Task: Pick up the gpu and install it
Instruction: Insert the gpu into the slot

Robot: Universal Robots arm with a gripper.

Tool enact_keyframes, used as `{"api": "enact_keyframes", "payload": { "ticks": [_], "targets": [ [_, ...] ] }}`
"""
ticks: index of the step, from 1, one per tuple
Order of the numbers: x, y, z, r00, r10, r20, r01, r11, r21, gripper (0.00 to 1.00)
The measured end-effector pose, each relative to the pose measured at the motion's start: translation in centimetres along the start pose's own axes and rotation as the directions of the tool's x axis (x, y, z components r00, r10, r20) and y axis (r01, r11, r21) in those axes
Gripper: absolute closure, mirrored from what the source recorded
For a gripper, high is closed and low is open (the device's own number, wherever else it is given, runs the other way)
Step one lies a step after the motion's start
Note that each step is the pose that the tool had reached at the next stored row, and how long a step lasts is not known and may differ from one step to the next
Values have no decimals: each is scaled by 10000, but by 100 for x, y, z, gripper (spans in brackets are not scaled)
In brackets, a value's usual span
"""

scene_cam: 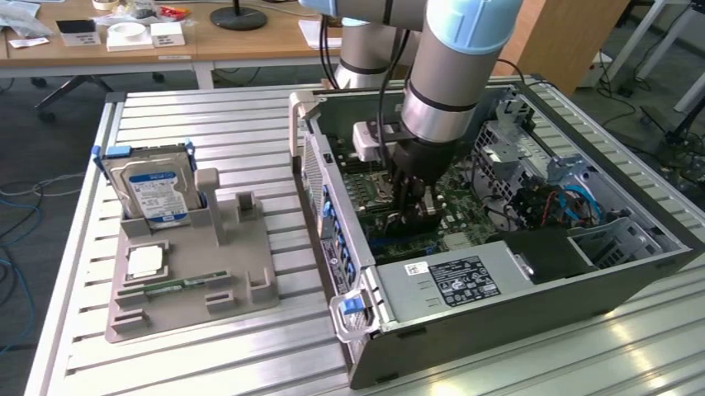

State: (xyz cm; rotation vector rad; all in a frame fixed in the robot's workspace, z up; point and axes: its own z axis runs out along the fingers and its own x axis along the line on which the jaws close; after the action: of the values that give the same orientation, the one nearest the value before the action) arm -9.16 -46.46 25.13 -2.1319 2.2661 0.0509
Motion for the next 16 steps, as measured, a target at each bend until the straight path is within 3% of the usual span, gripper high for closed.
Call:
{"api": "enact_keyframes", "payload": {
  "ticks": [9,16],
  "targets": [
    [-2,0,-39,10000,-1,1,1,10000,1,66],
    [-5,-54,-40,10000,0,0,0,10000,-1,66]
  ]
}}
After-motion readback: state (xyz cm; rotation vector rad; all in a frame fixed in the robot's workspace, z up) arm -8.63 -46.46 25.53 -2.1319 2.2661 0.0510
